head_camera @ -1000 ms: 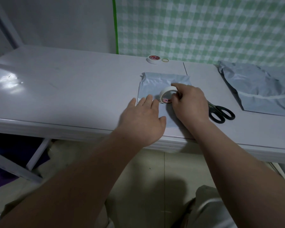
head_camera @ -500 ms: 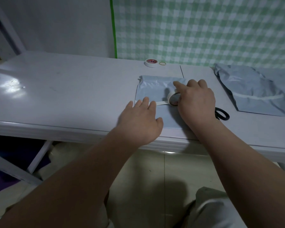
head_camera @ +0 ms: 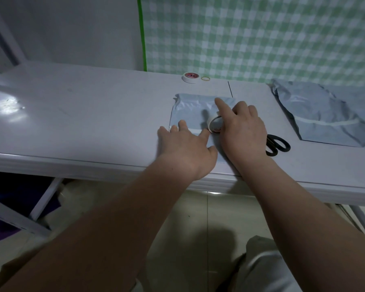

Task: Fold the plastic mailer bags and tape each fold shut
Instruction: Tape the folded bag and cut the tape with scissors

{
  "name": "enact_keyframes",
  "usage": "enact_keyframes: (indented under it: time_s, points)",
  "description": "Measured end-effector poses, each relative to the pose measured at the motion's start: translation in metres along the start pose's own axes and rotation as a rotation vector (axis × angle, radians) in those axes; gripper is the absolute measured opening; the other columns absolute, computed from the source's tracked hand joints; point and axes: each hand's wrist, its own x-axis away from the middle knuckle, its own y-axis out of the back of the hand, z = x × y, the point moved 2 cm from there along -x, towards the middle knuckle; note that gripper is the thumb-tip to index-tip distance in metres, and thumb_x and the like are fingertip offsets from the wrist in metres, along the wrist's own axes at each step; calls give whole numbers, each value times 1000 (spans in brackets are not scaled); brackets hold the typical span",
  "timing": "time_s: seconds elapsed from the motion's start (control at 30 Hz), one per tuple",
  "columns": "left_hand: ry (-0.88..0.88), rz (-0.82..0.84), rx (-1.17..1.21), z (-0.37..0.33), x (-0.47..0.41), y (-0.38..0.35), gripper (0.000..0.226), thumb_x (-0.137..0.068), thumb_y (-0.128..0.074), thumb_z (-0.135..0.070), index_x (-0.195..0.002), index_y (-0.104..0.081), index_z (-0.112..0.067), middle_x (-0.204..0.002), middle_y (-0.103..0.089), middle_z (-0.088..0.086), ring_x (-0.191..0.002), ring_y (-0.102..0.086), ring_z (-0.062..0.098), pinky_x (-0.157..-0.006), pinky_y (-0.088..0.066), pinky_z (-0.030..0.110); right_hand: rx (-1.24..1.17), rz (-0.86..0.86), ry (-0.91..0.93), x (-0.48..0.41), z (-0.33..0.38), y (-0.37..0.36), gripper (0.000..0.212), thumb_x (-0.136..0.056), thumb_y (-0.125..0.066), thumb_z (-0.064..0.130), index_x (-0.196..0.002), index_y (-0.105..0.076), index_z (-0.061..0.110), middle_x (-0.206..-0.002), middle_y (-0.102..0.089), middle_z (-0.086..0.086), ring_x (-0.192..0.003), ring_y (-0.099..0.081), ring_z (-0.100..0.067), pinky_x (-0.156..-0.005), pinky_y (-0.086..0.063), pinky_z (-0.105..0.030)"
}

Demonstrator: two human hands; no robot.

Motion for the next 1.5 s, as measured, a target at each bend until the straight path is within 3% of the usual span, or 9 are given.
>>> enact_keyframes:
  time_s: [0.33, 0.53, 0.73, 0.87, 1.03, 1.13, 1.3, 1.5]
  points:
    - [1, -4, 28, 11, 5, 2, 57, -96, -6, -53, -150, -11, -34, -158, -9, 13, -145, -13, 27, -113, -2, 57, -43, 76, -85, 1, -4, -4, 48, -69, -59, -2, -113, -66, 15, -73, -55, -15, -64, -51, -33, -51, -25, -30]
    - [51, -26, 20, 1, 3, 11, 62, -97, -17, -52, -146, -30, -17, -159, -7, 7, -142, -21, 26, -114, -7, 54, -80, 54, -97, 1, -3, -2, 49, -70, -55, -1, -115, -66, 15, -72, -56, -15, -63, -50, -33, -51, -24, -30]
    - [-109, -103, 211, -19, -3, 0, 55, -99, -26, -36, -145, -27, -6, -148, -29, 8, -137, -25, 22, -116, -13, 44, -125, 72, -114, 2, -7, -3, 50, -79, -52, 2, -126, -59, 19, -81, -58, -17, -74, -52, -35, -55, -27, -34]
    - [-105, -113, 207, -18, -3, -11, 63, -98, -24, -42, -149, -15, -6, -157, -15, 7, -143, -14, 22, -118, -12, 43, -256, 186, -206, 1, -15, -2, 54, -88, -49, 15, -140, -43, 26, -96, -62, -11, -95, -50, -32, -68, -35, -36]
    - [-98, -104, 211, -20, -3, -11, 67, -98, -26, -46, -150, -12, -5, -158, -11, 10, -144, -11, 23, -117, -10, 41, -472, 185, -261, 1, -18, 3, 43, -91, -50, 14, -132, -54, 27, -101, -69, -8, -99, -54, -32, -83, -41, -38]
    - [-92, -88, 213, -19, -1, -10, 69, -98, -25, -47, -151, -9, -7, -159, -7, 9, -145, -7, 24, -118, -8, 42, -445, 190, -224, 1, -17, 5, 44, -93, -47, 12, -133, -54, 29, -99, -68, -11, -99, -51, -33, -84, -38, -39]
    - [-75, -37, 208, -20, 1, -9, 68, -99, -22, -49, -151, -3, -10, -160, 3, 9, -147, 2, 24, -119, -2, 43, -269, 172, -117, -2, -27, 8, 47, -94, -43, 11, -136, -51, 31, -92, -68, -11, -95, -47, -32, -71, -26, -34]
    - [-77, -33, 196, -20, 0, -9, 68, -99, -20, -48, -151, -4, -9, -160, 3, 8, -147, 1, 25, -118, -2, 43, -105, 168, -45, -4, -39, 14, 48, -87, -47, 4, -128, -59, 26, -80, -66, -11, -86, -47, -33, -68, -25, -34]
